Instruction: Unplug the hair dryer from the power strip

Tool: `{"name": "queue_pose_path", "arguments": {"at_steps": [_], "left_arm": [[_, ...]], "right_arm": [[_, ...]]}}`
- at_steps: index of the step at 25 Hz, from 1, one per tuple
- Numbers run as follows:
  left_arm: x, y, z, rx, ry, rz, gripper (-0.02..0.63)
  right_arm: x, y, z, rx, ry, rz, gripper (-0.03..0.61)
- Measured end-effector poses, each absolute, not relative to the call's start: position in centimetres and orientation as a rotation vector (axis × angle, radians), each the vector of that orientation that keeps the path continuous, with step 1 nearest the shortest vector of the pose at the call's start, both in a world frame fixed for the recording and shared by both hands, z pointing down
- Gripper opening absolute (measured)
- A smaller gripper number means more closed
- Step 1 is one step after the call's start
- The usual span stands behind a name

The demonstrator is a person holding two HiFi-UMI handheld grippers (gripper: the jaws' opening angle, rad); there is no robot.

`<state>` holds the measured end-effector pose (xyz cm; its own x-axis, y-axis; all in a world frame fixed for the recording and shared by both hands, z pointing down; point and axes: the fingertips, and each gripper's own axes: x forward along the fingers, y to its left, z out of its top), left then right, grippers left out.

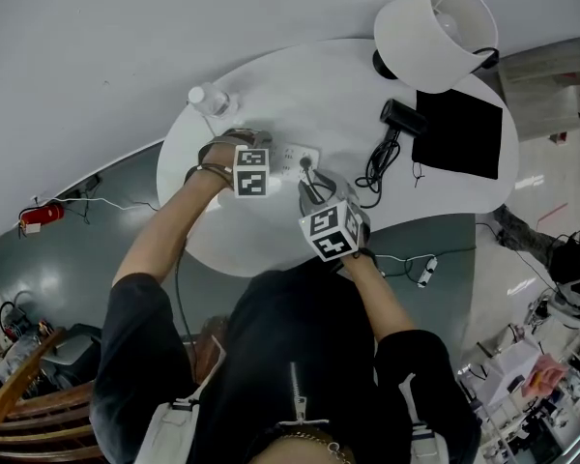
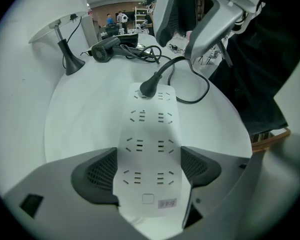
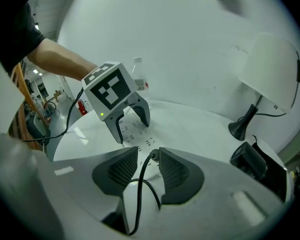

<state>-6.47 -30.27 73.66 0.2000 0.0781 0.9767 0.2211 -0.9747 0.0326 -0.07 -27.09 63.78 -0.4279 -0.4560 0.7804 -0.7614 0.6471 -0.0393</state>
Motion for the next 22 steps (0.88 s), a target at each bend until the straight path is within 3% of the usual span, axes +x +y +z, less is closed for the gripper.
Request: {"name": "queue_pose_path", "arguments": {"at_steps": [15,22], "left_arm": [[-6.4,-30.3,73.9,-2.333,-0.285,-1.911,0.379],[-6.3,-30.3,73.9,-2.337,-0.283,-1.911,0.379]], "right_arm": [[-0.8,-28.0,68.5,0.822,-1.95,0.351,0.128],[-0.4,-28.5,68.8,0.817,-1.892,0.337,0.068]]}}
